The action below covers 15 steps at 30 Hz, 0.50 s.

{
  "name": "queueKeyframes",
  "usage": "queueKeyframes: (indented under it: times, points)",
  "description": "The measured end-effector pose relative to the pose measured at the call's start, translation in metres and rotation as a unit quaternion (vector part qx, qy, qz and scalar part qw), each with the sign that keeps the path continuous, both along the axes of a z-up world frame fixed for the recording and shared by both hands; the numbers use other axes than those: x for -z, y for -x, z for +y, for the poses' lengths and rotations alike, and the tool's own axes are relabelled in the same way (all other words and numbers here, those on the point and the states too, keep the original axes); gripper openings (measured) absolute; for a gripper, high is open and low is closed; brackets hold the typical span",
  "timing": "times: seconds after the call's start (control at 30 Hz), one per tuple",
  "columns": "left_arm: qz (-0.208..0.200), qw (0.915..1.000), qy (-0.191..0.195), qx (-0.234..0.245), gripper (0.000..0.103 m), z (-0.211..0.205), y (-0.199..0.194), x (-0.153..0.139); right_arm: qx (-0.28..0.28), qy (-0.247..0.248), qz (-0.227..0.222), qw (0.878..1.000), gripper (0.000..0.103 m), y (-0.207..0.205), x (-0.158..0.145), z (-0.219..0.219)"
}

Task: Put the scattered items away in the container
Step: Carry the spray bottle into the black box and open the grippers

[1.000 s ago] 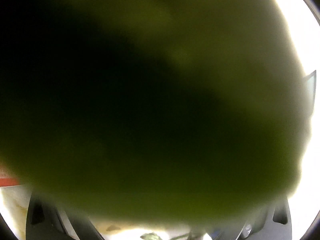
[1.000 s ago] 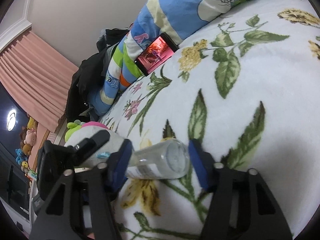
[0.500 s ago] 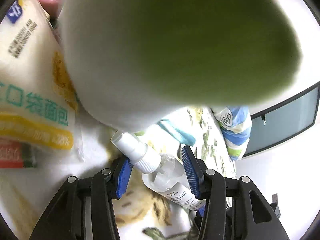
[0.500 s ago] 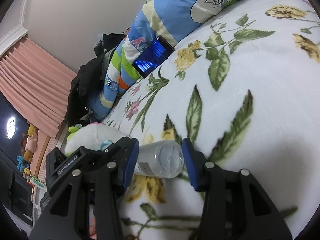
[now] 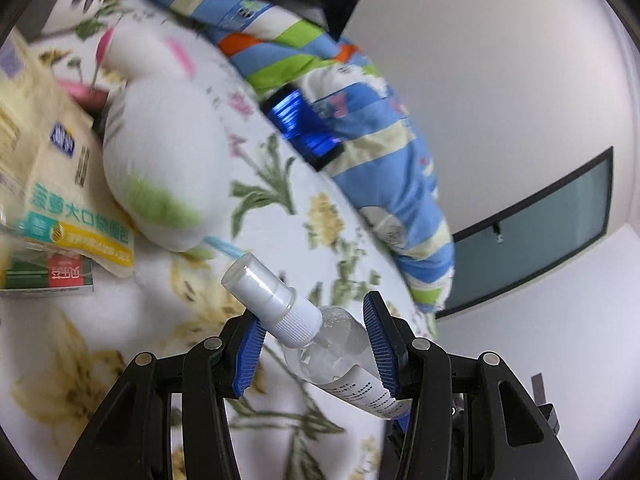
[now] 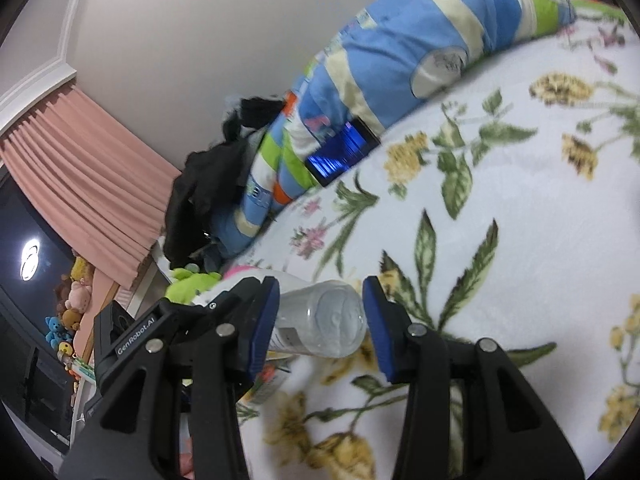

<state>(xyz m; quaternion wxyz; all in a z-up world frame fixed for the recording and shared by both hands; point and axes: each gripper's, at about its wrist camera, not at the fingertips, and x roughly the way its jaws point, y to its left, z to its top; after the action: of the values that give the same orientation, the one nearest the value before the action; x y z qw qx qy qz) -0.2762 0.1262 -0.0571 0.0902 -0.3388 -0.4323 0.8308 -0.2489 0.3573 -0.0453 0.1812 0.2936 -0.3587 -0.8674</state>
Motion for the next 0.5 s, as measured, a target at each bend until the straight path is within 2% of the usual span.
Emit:
queueKeyframes:
  times: [0.1, 0.27, 0.5]
  points:
    - [0.018, 0.9998, -0.001, 0.008, 0.049, 0.01, -0.013, -0.029, 0.005, -0.004, 0.018, 1.0, 0.043, -0.018, -0.026, 0.005]
    - [0.043, 0.9989, 0.003, 0.019, 0.049, 0.022, -0.035, -0.062, 0.02, -0.012, 0.043, 0.999, 0.043, -0.053, -0.067, 0.017]
    - [0.067, 0.9967, 0.01, 0.044, 0.049, 0.058, -0.069, -0.1, 0.043, -0.018, 0.062, 0.997, 0.043, -0.103, -0.103, 0.04]
